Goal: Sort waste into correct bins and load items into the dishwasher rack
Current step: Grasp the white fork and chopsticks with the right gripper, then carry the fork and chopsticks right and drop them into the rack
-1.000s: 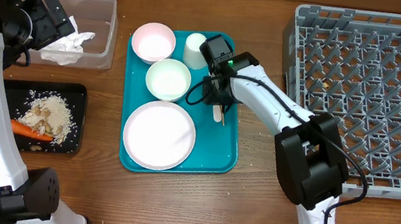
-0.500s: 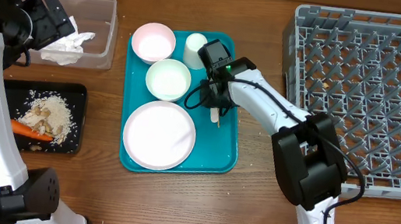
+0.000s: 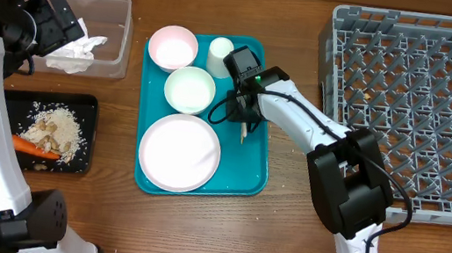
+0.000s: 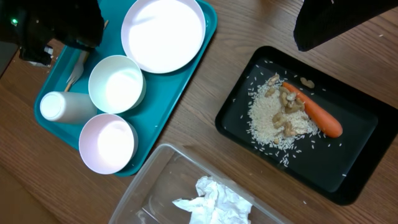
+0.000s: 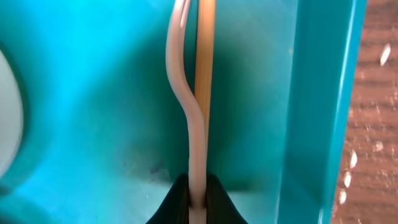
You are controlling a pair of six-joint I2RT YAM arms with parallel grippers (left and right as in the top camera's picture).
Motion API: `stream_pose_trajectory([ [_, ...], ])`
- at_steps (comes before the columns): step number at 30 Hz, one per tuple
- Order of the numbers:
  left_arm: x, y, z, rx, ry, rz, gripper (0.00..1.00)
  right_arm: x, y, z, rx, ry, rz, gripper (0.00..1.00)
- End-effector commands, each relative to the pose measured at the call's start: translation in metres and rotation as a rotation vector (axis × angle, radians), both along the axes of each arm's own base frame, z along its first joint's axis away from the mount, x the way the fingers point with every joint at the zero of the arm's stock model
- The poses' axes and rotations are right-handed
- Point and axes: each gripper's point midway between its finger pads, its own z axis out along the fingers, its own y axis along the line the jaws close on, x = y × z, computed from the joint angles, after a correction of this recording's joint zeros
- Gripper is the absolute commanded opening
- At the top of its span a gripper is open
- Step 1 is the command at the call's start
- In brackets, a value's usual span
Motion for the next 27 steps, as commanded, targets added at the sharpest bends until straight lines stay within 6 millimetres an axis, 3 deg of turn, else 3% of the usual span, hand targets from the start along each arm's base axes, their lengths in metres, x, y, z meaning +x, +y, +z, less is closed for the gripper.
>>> stream_pose_trajectory([
  [1,-0.001,0.003,0.000,0.003,0.002,0.020,1.00,-0.003,-0.009,0.007,-0.006,0.034,-0.024,0.04],
  [4,-0.001,0.003,0.000,0.003,0.002,0.020,1.00,0.005,-0.007,0.044,0.068,0.004,-0.035,0.04],
  [8,-0.001,0.003,0.000,0.003,0.002,0.020,1.00,0.010,-0.008,0.076,0.168,-0.015,-0.043,0.04],
  [13,-0.001,0.003,0.000,0.003,0.002,0.020,1.00,0.012,-0.016,0.099,0.239,-0.022,-0.053,0.04],
  [19,-0.001,0.003,0.000,0.003,0.002,0.020,1.00,0.011,-0.018,0.114,0.300,-0.021,-0.015,0.04],
  [21,-0.001,0.003,0.000,0.003,0.002,0.020,1.00,0.018,-0.030,0.122,0.306,-0.044,-0.036,0.04],
  [26,-0.001,0.003,0.000,0.003,0.002,0.020,1.00,0.044,-0.099,0.165,0.309,-0.143,-0.128,0.04],
  [27,-0.001,0.003,0.000,0.003,0.002,0.020,1.00,0.049,-0.121,0.178,0.303,-0.177,-0.146,0.04],
])
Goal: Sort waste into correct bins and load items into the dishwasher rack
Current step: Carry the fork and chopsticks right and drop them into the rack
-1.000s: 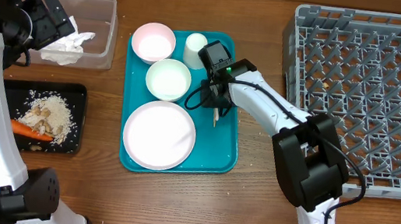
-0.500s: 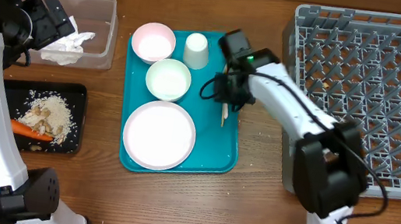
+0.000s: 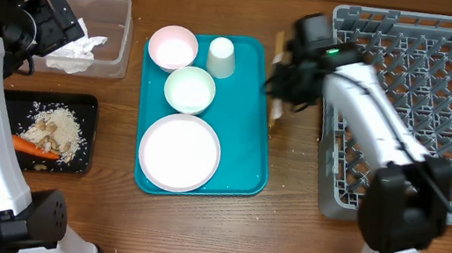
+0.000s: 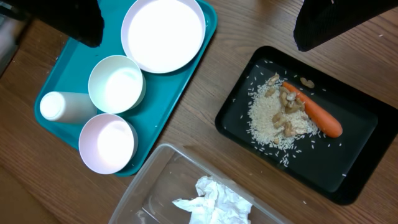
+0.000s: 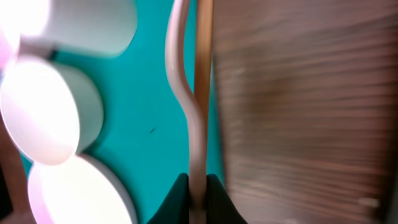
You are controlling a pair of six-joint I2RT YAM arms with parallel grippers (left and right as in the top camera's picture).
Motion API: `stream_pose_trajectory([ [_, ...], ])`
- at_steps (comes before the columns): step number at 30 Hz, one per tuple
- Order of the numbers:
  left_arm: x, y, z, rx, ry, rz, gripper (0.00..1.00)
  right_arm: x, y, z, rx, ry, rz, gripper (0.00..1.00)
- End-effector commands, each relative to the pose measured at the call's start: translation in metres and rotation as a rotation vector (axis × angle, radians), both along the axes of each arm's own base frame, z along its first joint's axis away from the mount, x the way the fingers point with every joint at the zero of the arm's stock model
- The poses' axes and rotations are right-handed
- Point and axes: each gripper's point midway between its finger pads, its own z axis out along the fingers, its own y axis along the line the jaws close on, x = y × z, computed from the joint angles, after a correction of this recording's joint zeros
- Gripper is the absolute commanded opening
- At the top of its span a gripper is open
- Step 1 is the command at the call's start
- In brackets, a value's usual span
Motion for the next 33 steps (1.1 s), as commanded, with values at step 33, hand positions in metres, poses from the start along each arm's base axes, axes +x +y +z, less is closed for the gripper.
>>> stream_pose_trajectory([
  [33,-0.001,0.003,0.000,0.003,0.002,0.020,1.00,0.034,-0.133,0.072,-0.046,-0.242,0.021,0.31],
])
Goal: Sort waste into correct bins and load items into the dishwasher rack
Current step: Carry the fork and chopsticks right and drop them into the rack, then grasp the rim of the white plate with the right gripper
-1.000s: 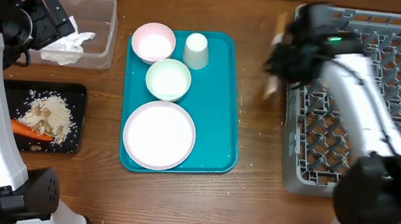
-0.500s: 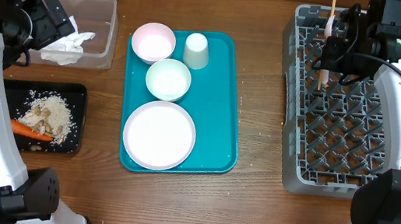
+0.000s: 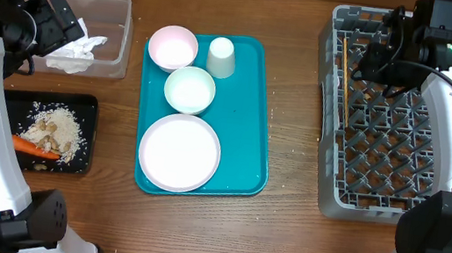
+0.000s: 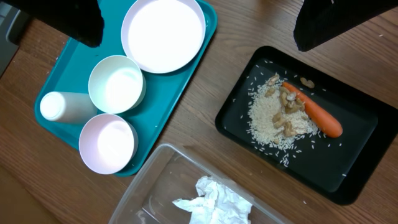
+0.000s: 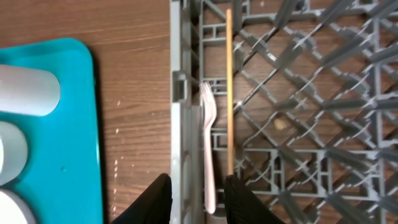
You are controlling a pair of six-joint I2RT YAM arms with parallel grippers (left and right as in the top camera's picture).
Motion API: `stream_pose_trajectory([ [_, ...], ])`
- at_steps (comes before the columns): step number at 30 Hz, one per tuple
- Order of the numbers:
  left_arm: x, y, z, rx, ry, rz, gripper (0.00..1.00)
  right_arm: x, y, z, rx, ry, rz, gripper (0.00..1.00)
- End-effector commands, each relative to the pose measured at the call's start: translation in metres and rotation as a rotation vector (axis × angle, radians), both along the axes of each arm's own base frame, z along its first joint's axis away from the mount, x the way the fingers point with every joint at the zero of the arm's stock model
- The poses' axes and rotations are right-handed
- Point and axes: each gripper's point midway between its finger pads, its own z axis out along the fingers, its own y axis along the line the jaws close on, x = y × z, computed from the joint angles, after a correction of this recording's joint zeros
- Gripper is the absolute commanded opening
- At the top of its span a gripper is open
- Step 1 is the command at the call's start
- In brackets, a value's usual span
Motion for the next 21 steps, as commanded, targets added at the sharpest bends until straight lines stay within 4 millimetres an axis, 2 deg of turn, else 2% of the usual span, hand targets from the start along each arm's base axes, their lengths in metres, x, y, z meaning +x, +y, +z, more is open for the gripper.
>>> stream_pose_trajectory([
  [1,-0.001,0.003,0.000,0.003,0.003,0.020,1.00,-0.001,0.026,0.005,0.104,0.000,0.038,0.33],
  [3,-0.001,0.003,0.000,0.003,0.003,0.020,1.00,-0.003,0.050,0.013,0.171,0.001,0.070,0.34],
  [6,-0.001,0.003,0.000,0.003,0.003,0.020,1.00,-0.013,0.102,0.019,0.253,0.021,0.139,0.40],
  [7,-0.001,0.003,0.000,0.003,0.003,0.020,1.00,-0.019,0.124,0.019,0.260,0.036,0.171,0.46],
  [9,-0.001,0.003,0.000,0.003,0.003,0.020,1.00,-0.032,0.155,0.015,0.234,0.053,0.217,0.58],
  [11,-0.001,0.003,0.000,0.003,0.003,0.020,1.00,-0.044,0.180,0.005,0.157,0.068,0.226,0.77],
  [13,-0.001,0.003,0.000,0.003,0.003,0.020,1.00,-0.061,0.207,-0.011,0.086,0.095,0.247,0.82],
  [15,-0.001,0.003,0.000,0.003,0.003,0.020,1.00,-0.075,0.225,-0.024,0.077,0.134,0.272,0.82],
  [17,-0.001,0.003,0.000,0.003,0.003,0.020,1.00,-0.094,0.245,-0.048,0.055,0.197,0.313,0.82],
  [20,-0.001,0.003,0.000,0.003,0.003,0.020,1.00,-0.115,0.264,-0.081,0.025,0.290,0.329,0.65],
  [21,-0.001,0.003,0.000,0.003,0.003,0.020,1.00,-0.122,0.269,-0.092,0.010,0.319,0.338,0.53],
])
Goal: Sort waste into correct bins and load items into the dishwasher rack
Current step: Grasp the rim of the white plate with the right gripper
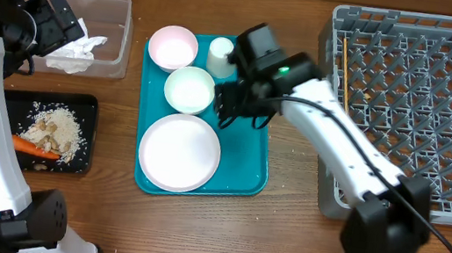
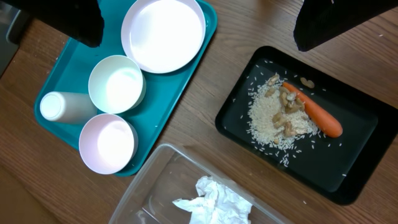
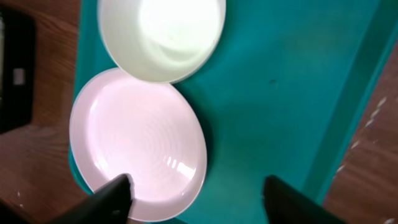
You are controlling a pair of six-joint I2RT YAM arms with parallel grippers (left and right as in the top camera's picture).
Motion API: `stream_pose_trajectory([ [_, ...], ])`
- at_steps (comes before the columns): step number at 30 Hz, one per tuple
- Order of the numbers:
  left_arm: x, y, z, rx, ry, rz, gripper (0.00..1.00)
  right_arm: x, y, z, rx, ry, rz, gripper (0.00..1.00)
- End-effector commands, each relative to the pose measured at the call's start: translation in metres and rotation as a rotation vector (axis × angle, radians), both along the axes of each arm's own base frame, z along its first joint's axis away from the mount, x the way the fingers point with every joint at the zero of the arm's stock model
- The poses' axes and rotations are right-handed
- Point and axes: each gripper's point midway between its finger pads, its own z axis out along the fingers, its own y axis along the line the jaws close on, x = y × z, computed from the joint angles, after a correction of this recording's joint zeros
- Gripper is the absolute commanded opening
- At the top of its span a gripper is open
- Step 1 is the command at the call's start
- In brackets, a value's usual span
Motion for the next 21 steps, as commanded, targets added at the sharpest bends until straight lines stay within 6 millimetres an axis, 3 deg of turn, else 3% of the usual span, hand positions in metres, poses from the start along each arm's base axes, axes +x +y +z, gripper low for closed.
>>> stream_pose_trajectory([
  [1,-0.001,0.003,0.000,0.003,0.003,0.020,1.00,-0.016,0.008,-0.035,-0.069,0.080,-0.006,0.47],
  [3,-0.001,0.003,0.000,0.003,0.003,0.020,1.00,-0.029,0.015,-0.056,-0.109,0.127,0.023,0.44],
  [9,-0.001,0.003,0.000,0.003,0.003,0.020,1.00,-0.044,0.014,-0.095,-0.165,0.208,-0.023,0.40],
  [15,-0.001,0.003,0.000,0.003,0.003,0.020,1.00,-0.059,0.001,-0.118,-0.204,0.258,-0.034,0.31],
  [17,-0.001,0.003,0.000,0.003,0.003,0.020,1.00,-0.060,0.001,-0.120,-0.205,0.259,-0.039,0.24],
  [18,-0.001,0.003,0.000,0.003,0.003,0.020,1.00,-0.059,0.001,-0.120,-0.203,0.259,-0.053,0.12],
  [19,-0.001,0.003,0.000,0.003,0.003,0.020,1.00,-0.059,0.002,-0.120,-0.200,0.257,-0.054,0.07],
  [21,-0.001,0.003,0.000,0.003,0.003,0.020,1.00,-0.058,0.002,-0.119,-0.198,0.255,-0.056,0.04],
])
